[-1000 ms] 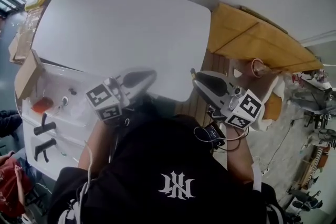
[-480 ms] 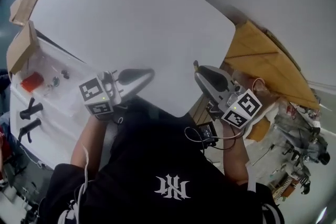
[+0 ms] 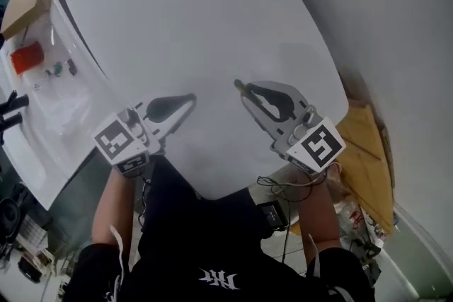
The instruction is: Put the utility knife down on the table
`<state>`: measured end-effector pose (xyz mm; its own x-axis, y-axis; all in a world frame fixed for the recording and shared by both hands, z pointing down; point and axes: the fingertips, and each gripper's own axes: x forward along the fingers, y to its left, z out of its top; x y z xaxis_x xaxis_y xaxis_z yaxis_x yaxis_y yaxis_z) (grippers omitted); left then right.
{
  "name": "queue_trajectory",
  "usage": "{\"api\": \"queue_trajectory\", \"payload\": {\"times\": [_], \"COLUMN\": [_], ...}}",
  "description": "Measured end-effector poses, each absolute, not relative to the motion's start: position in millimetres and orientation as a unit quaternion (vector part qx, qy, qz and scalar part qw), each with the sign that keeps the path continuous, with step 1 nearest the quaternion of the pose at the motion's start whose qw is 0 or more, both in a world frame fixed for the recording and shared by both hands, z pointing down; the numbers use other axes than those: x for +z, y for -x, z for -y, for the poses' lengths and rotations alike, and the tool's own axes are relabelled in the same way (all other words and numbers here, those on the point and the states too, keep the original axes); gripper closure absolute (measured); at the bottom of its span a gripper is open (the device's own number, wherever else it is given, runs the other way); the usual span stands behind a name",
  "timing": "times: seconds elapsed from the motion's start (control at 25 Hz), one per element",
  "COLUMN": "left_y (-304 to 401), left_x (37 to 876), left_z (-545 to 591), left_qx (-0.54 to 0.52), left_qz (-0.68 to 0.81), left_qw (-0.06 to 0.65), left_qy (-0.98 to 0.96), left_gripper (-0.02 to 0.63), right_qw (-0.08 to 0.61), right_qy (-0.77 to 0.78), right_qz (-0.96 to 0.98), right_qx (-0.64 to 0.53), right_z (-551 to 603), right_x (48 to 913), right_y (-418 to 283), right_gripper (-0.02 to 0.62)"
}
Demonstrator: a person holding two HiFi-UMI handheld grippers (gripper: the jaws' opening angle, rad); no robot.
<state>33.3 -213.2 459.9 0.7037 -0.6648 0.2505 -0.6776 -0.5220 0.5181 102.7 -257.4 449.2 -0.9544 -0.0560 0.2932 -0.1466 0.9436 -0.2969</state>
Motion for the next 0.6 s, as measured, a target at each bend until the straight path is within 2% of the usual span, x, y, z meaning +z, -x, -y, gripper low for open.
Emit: {"api": "queue_trajectory", "payload": {"times": [0.44, 0.6], "left_y": [10, 15], "left_x": [530, 551], "left_z": [231, 236], "left_qx": [0.033, 0.033], "left_qz": [0.431, 0.434], "left_qw": [0.262, 0.268], "left_qy": [-0.863, -0.859], "left_gripper": [0.6, 0.6], "right_qw": [0.249, 0.299], "right_qy": [0.013, 0.013], "right_qz": [0.965, 0.953], "right_qx": [0.076, 0.045], "right_z": [305, 313], "right_x": [555, 595], "right_y": [-40, -27], "right_gripper": [0.538, 0.538]}}
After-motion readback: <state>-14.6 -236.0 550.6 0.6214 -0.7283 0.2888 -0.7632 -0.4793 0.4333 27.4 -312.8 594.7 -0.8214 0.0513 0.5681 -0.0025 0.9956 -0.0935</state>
